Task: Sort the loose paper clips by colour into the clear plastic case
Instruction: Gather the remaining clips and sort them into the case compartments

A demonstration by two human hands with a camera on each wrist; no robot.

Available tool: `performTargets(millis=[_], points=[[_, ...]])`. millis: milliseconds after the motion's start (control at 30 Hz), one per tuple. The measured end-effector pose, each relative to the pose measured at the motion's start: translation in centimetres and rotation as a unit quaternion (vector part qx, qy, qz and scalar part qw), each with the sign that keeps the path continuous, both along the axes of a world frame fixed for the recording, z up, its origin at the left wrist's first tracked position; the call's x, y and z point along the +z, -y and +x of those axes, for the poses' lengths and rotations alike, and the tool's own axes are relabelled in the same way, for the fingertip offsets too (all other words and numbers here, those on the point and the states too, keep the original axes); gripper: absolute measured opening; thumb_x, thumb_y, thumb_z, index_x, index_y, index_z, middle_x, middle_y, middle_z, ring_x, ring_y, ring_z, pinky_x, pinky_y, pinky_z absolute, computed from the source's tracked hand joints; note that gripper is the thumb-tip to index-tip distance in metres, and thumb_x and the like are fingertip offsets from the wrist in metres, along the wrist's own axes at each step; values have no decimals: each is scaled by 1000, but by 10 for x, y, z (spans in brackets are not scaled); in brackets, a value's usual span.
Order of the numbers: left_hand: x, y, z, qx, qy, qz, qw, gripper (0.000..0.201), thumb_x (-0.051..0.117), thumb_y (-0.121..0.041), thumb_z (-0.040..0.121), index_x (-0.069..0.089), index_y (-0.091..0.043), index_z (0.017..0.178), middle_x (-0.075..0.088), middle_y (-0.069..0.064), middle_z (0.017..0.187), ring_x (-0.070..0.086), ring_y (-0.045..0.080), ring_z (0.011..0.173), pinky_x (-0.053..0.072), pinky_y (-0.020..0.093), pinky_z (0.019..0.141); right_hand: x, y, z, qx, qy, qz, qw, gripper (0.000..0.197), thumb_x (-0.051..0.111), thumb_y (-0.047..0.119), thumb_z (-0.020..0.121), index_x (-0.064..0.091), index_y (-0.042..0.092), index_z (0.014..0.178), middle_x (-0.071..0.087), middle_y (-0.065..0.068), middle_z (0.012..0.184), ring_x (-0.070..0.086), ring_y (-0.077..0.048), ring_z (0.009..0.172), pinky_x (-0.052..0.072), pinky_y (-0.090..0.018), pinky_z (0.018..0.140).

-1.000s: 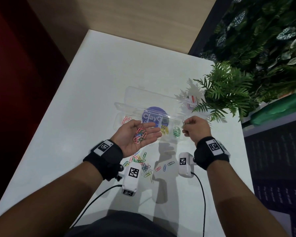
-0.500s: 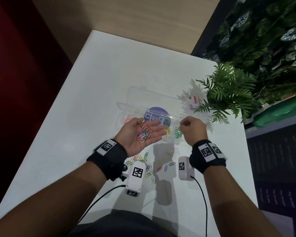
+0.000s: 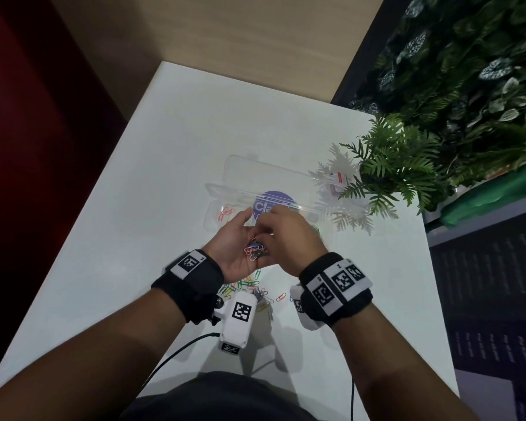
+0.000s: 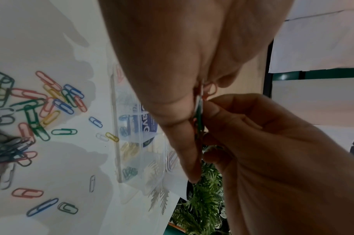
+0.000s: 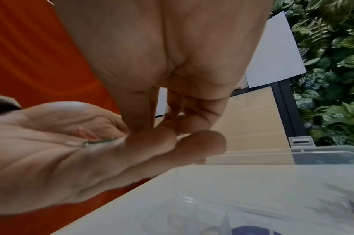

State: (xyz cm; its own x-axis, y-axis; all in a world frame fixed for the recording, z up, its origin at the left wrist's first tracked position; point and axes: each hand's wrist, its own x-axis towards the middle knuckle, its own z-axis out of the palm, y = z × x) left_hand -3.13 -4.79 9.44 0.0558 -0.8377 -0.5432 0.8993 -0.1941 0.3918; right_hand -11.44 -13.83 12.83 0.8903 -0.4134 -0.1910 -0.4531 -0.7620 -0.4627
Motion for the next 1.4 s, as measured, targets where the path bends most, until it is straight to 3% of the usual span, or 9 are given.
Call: performTargets(millis=[200, 333, 433, 700, 800, 900, 1100, 1233, 1400], points=[[-4, -1, 2, -11, 11, 23, 1000, 71, 27, -55, 97, 60, 6, 112, 64, 20, 96, 67, 31, 84, 53, 43, 91, 3, 11, -13, -104, 57, 65, 991, 8, 59, 13, 85, 58, 18, 78, 64, -1, 73, 58, -19, 69, 48, -33, 65], [-5, -2, 3, -21, -3, 9, 1000, 68, 27, -53, 99, 56, 3, 123, 63, 18, 91, 67, 29, 81, 58, 43, 79, 5, 1, -15, -41, 5, 29, 999, 4, 54, 10, 87, 58, 11, 86, 66, -6, 83, 59, -23, 73, 48, -35, 65], [-6, -4, 3, -14, -10, 13, 1000, 60, 30, -52, 99, 59, -1, 113, 60, 18, 91, 66, 30, 79, 58, 43, 75, 4, -3, -13, -35, 2, 24, 999, 5, 53, 8, 86, 57, 9, 84, 64, -5, 82, 56, -23, 72, 46, -35, 64], [-13, -6, 6, -15, -13, 14, 1000, 61, 29, -52, 99, 56, 0, 115, 66, 21, 91, 67, 31, 82, 57, 45, 83, -2, -1, -13, -58, 19, 100, 993, 16, 56, 4, 85, 49, 18, 79, 52, 9, 68, 52, -16, 66, 44, -29, 62], [-15, -5, 9, -25, -5, 15, 1000, 61, 31, -51, 98, 58, 0, 115, 66, 19, 90, 62, 32, 87, 49, 46, 95, -2, 4, -11, -62, 17, 119, 991, 15, 58, 9, 88, 49, 20, 82, 56, 6, 71, 53, -11, 63, 46, -29, 63], [-17, -5, 12, -22, -9, 15, 1000, 59, 32, -47, 99, 58, 3, 116, 67, 20, 91, 64, 34, 88, 50, 44, 94, -4, 9, -7, -89, 41, 153, 983, 9, 61, 12, 87, 56, 18, 84, 61, 2, 76, 60, -17, 71, 49, -32, 66], [-28, -18, 28, 21, -27, 43, 999, 58, 35, -44, 99, 55, 5, 124, 59, 31, 122, 63, 43, 107, 54, 43, 88, -11, 21, 13, -147, 71, 172, 972, 11, 63, 7, 85, 58, 16, 81, 54, 9, 65, 49, -2, 58, 38, -11, 57], [-39, -34, 41, 74, -55, 52, 994, 54, 39, -38, 97, 55, 8, 121, 60, 32, 121, 62, 45, 108, 53, 46, 89, -33, 26, 46, -171, 36, 178, 968, 9, 66, 10, 84, 61, 17, 82, 61, 1, 70, 55, -13, 61, 48, -26, 63], [-44, -44, 54, 108, -57, 58, 991, 53, 39, -35, 97, 53, 10, 123, 60, 33, 120, 62, 44, 108, 53, 46, 88, -56, 18, 92, -162, -24, 147, 976, 14, 58, 4, 86, 67, 14, 90, 66, -3, 84, 62, -19, 78, 47, -25, 69]])
